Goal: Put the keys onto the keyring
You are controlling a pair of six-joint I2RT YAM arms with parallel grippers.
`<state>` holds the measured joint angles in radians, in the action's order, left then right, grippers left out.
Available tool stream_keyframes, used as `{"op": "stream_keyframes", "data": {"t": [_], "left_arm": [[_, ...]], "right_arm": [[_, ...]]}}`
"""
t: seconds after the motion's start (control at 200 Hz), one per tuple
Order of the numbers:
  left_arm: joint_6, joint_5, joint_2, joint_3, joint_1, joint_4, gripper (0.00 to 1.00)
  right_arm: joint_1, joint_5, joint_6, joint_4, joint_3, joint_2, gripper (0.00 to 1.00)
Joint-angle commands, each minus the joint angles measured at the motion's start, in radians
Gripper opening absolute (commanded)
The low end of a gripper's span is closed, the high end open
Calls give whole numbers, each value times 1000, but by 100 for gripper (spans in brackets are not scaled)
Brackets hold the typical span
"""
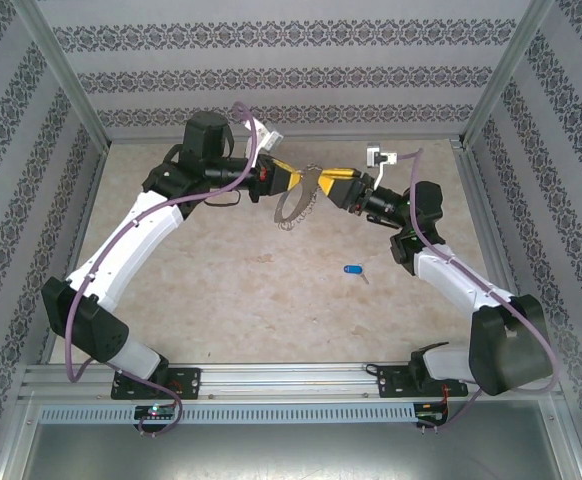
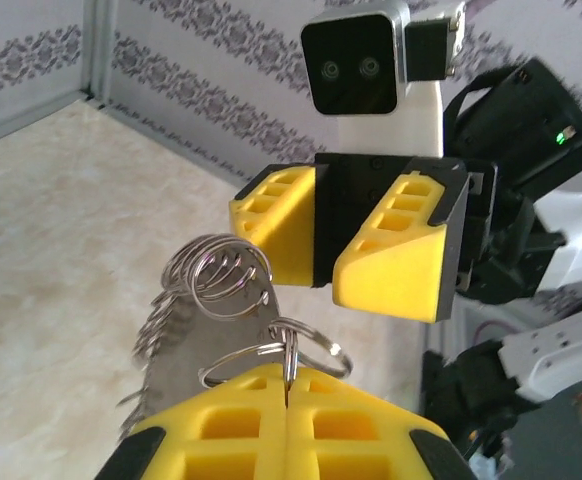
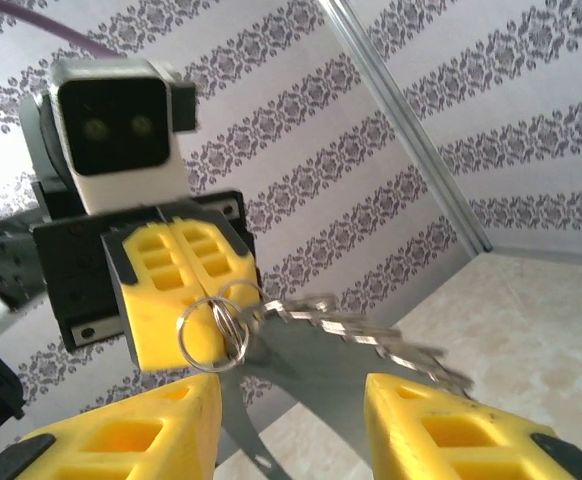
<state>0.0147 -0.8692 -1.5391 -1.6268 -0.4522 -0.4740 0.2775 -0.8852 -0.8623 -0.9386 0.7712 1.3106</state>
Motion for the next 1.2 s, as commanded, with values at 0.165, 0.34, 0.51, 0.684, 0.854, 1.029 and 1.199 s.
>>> {"op": "stream_keyframes", "data": {"t": [0.165, 0.34, 0.51, 0.684, 0.854, 1.029, 1.199], "left_arm": [[-298, 143, -45, -91, -18, -360, 0], [-298, 141, -49, -92, -27, -362, 0], [-294, 140, -56, -90, -34, -355, 0], [-289, 129, -58, -85, -38, -345, 0], [-295, 104, -47, -81, -37, -349, 0], [-292, 90, -37, -76, -37, -346, 0], [-280, 83, -39, -74, -38, -336, 0]], "right_arm": [[52, -121, -1, 25, -21, -50, 43], [121, -152, 15, 41, 13, -18, 42], [163, -184, 7, 32, 50, 44, 40], [177, -168, 20, 39, 43, 70, 39], [92, -95, 19, 28, 1, 75, 34], [38, -71, -11, -1, -9, 74, 35], [86, -83, 7, 10, -22, 47, 34]]}}
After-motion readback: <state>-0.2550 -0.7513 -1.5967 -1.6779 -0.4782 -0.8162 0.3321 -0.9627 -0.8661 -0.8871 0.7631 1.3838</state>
